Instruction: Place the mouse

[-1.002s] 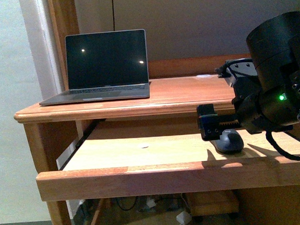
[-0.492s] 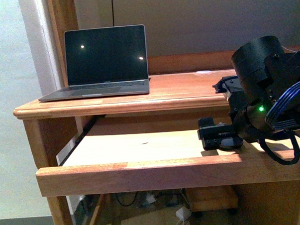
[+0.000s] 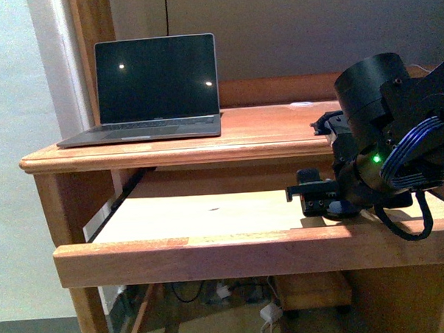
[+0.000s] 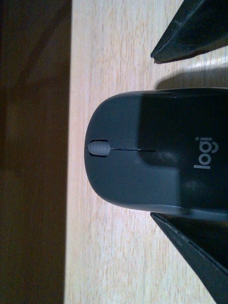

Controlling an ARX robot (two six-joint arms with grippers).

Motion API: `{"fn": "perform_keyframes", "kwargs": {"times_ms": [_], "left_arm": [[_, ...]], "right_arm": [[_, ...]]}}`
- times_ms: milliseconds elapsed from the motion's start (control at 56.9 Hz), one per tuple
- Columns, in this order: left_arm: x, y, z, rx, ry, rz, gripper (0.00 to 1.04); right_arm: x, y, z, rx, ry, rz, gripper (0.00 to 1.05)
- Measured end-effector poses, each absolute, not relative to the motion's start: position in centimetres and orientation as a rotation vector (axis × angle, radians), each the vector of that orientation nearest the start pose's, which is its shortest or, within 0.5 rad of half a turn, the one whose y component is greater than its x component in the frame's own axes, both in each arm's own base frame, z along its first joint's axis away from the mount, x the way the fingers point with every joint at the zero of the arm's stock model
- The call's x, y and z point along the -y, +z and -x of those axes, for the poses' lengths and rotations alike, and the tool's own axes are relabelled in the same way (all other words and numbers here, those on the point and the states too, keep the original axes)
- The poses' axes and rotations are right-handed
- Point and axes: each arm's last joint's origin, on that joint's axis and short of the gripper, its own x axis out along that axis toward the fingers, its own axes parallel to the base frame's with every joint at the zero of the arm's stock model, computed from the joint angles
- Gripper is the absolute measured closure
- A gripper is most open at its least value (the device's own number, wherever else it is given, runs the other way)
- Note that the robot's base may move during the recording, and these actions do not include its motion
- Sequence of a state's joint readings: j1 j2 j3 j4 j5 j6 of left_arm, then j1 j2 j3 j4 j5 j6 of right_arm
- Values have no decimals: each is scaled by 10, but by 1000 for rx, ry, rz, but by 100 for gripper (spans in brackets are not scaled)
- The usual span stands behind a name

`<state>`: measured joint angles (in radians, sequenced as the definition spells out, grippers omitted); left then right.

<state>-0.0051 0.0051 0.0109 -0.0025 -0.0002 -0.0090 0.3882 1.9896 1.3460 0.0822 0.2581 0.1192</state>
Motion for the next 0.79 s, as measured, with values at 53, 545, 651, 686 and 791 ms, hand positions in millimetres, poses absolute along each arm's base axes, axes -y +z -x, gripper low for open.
{"fn": "perform_keyframes", "kwargs": {"times_ms": [53,545,651,686,791], "left_arm": [[0,167,-97,3,-5,9,8],[0,167,-97,3,-5,9,8],[0,167,-97,3,-5,9,8],[0,167,-97,3,-5,9,8],[0,167,-97,3,-5,9,8]], "right_arm": [[-160,195,-411,-539,97,60,50],[-141,223,-389,-484,131,23,50],[-139,254,-382,-437,144,6,50],[-140,263,-383,-423,147,2,50],[-151,287,-393,-389,151,-1,50]]}}
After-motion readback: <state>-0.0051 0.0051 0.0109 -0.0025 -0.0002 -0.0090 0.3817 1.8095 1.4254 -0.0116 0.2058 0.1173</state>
